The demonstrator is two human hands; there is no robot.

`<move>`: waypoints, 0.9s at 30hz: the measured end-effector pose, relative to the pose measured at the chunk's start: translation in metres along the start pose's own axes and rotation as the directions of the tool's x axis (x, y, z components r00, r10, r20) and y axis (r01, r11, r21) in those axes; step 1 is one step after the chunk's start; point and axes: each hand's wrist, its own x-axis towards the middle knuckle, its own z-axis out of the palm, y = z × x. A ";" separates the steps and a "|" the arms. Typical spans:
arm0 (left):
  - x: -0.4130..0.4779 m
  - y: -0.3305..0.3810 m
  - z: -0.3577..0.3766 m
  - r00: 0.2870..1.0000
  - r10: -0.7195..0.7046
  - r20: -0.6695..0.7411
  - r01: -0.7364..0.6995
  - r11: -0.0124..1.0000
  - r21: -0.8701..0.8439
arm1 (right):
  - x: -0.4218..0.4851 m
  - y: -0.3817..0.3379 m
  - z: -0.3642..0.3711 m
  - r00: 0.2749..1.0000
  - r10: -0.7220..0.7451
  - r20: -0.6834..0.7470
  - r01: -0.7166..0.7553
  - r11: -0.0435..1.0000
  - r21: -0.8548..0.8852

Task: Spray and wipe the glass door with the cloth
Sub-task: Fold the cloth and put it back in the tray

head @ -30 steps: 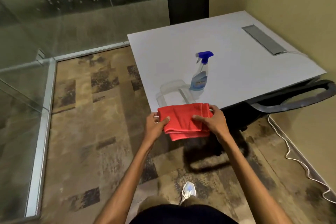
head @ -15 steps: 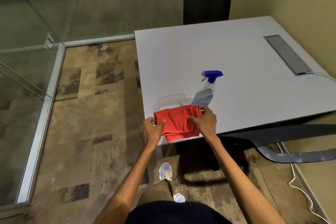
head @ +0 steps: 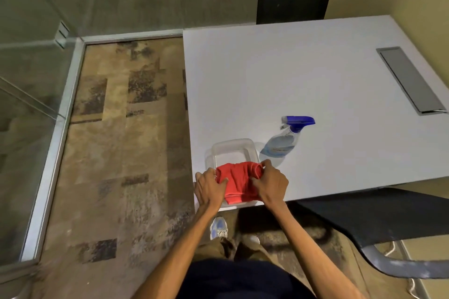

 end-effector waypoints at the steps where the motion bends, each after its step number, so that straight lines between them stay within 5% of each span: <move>1: 0.003 -0.001 0.002 1.000 0.024 -0.010 -0.024 0.999 0.040 | 0.003 0.001 0.002 1.000 -0.016 0.007 0.016 1.000 -0.016; 19: 0.010 0.001 0.022 0.993 0.093 -0.073 -0.066 0.948 0.311 | 0.032 0.021 0.022 0.920 -0.367 0.137 0.389 0.897 -0.212; 27: 0.015 0.000 0.032 0.992 0.122 -0.036 -0.096 0.904 0.417 | 0.034 0.021 0.034 0.895 -0.425 0.132 0.445 0.836 -0.321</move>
